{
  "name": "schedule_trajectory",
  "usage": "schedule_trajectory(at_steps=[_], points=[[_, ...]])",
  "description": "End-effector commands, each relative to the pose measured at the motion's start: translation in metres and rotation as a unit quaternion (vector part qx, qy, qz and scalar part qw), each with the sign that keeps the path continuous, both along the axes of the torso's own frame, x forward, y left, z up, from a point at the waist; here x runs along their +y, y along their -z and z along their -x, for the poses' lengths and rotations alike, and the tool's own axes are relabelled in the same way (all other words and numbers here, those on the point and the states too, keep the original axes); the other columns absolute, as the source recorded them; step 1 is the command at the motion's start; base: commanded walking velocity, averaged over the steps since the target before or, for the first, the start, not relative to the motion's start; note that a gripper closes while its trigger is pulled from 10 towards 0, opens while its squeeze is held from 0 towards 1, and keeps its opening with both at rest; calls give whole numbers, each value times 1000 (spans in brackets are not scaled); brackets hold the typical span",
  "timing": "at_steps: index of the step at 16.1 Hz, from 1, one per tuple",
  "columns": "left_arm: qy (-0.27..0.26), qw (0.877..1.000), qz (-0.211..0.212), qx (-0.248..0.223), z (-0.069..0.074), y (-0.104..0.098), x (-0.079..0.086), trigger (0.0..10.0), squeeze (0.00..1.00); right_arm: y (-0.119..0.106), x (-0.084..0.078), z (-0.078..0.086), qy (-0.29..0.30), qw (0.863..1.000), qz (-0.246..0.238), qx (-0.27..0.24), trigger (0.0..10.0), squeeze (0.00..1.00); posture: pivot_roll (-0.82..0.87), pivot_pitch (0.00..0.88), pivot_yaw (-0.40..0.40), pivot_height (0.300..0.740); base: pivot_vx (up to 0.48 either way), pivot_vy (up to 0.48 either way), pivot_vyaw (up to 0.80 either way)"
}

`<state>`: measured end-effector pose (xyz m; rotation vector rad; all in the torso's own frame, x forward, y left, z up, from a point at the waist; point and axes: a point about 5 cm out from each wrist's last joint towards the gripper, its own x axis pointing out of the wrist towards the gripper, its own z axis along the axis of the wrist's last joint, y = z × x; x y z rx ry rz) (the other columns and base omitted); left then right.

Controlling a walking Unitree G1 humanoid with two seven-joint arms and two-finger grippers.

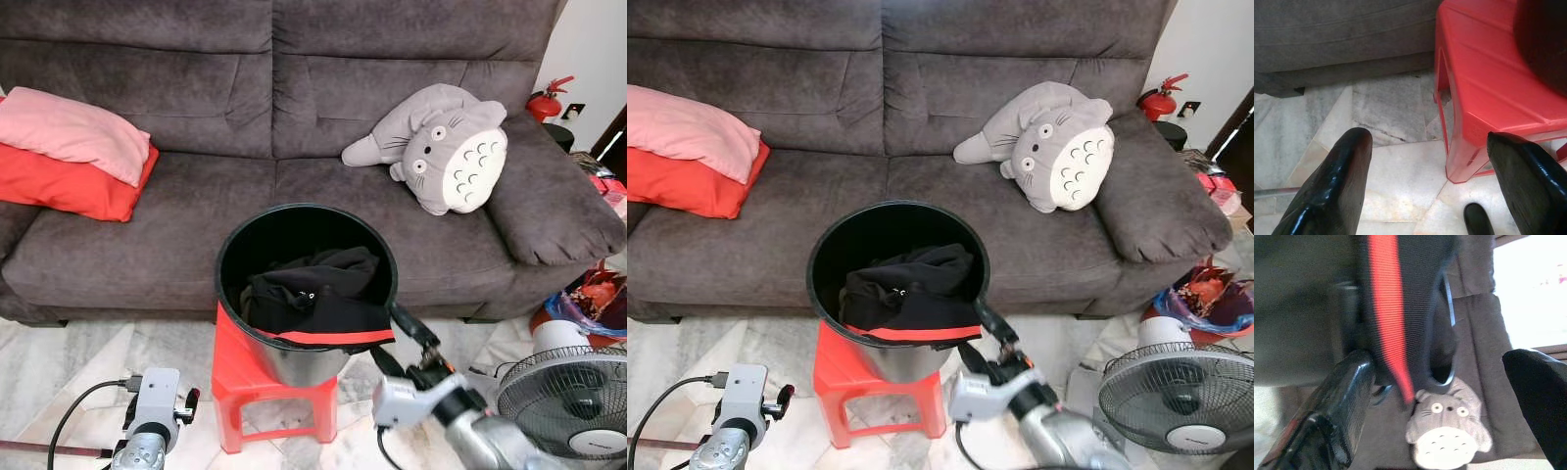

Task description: Hang hanger

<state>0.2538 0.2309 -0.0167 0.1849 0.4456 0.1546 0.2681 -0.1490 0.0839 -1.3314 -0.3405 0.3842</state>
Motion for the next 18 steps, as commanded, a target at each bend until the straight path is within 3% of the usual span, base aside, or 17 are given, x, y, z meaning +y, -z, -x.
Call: schedule_trajectory(at_steps=[1, 3, 4, 5, 9, 18], points=[[-4, 1000, 4, 17, 7, 6, 0, 10000, 0, -2, -4, -4, 2, 1000, 6, -1, 10000, 0, -82, 168, 2, 740, 0, 0, 0], [-5, 1000, 3, 16, 7, 6, 0, 10000, 0, -7, -5, -7, 3, 1000, 6, -15, 8745, 0, -78, 171, 2, 740, 0, 0, 0], [-5, 1000, 3, 15, 7, 6, 1, 10000, 0, -11, -5, -8, 1, 1000, 3, -20, 9686, 0, -78, 171, 2, 740, 0, 0, 0], [-5, 1000, 2, 16, 7, 6, 2, 10000, 0, -15, -3, -8, 0, 1000, 0, -25, 10000, 0, -78, 171, 2, 740, 0, 0, 0], [-3, 1000, 3, 16, 7, 6, 1, 10000, 0, -15, 7, -2, -8, 999, -18, -28, 10000, 0, -79, 171, 1, 740, 0, 0, 0], [5, 1000, -1, 14, 6, 6, -2, 10000, 0, -21, 8, -5, 2, 999, -31, -37, 10000, 0, -81, 167, -1, 740, 0, 0, 0]])
